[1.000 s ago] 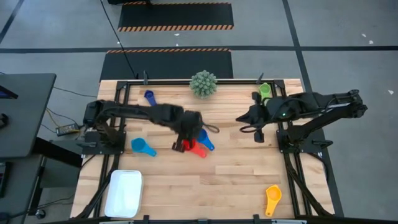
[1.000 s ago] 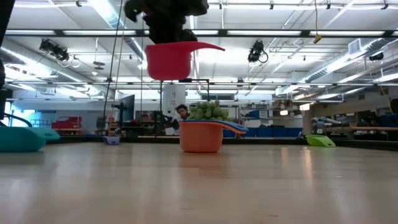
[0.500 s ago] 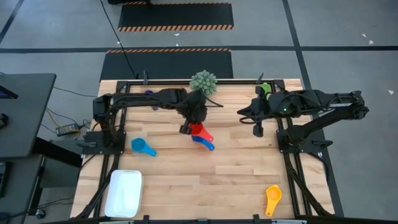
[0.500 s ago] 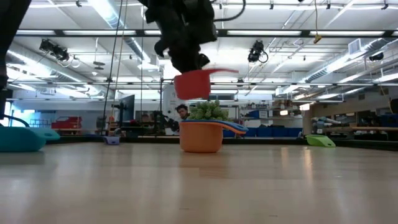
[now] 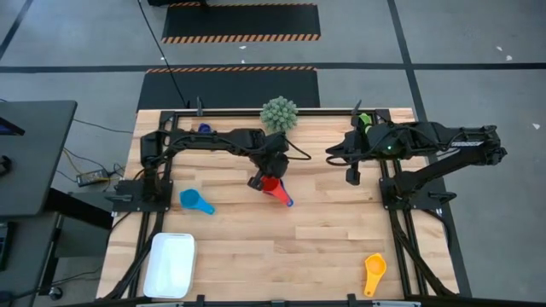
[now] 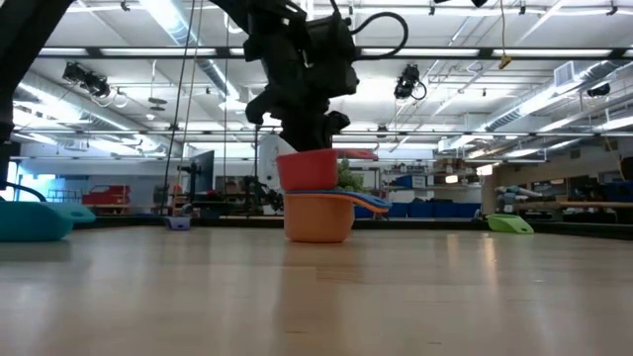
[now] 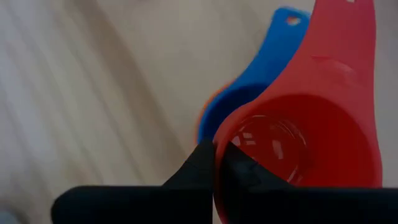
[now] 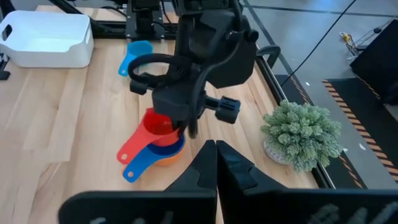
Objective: Nest measuring cups in basket
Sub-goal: Stack the red measuring cup on top of the blue measuring cup, then adjust the stacked measuring cups
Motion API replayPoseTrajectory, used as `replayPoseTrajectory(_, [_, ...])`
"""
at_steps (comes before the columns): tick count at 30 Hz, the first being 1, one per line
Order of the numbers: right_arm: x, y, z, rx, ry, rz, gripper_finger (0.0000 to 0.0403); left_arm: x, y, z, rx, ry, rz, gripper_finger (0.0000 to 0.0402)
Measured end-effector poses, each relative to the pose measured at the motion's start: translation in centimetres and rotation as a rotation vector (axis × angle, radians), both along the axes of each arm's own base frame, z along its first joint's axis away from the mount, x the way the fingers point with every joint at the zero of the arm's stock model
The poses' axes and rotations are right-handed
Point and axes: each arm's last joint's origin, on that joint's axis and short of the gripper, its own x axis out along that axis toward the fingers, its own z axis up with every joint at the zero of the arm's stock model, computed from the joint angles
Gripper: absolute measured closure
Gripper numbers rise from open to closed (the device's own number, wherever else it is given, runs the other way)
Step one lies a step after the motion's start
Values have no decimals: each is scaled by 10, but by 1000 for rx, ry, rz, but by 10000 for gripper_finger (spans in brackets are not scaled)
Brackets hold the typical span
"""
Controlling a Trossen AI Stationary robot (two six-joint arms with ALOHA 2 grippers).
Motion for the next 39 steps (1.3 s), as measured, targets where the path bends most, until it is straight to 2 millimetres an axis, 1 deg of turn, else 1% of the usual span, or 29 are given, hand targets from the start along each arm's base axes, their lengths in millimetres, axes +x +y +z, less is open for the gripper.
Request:
replayPoseTrajectory(8, [0,0,0,14,-4,-11,402,2,0,-9,-39,23,25,390])
replayPoseTrajectory(14, [0,0,0,20,-5,-15,402,3,0,-8,-45,18,52,339])
replayPoseTrajectory(20, [0,0,0,19,-5,-15,402,3,0,-7,-96,32,171,311])
replayPoseTrajectory(23, [0,0,0,19,-3,-15,402,5,1,2,-107,39,246,308])
replayPoseTrajectory(26, [-2,-1,-2,30,19,-42,402,8,1,14,-150,41,380,309])
replayPoseTrajectory(29, [-4,-4,-6,50,49,-93,402,10,-3,34,-198,55,470,311])
replayPoseTrajectory(32, [-4,-7,-9,63,57,-120,402,7,-11,53,-240,107,537,311])
replayPoseTrajectory(34, [-2,-9,-17,90,70,-156,402,7,-20,62,-271,129,584,311])
replayPoseTrajectory(37, [1,-12,-37,130,116,-200,402,3,-41,62,-295,199,633,311])
replayPoseTrajectory(39, [2,-13,-51,139,149,-209,402,2,-61,58,-306,246,651,311])
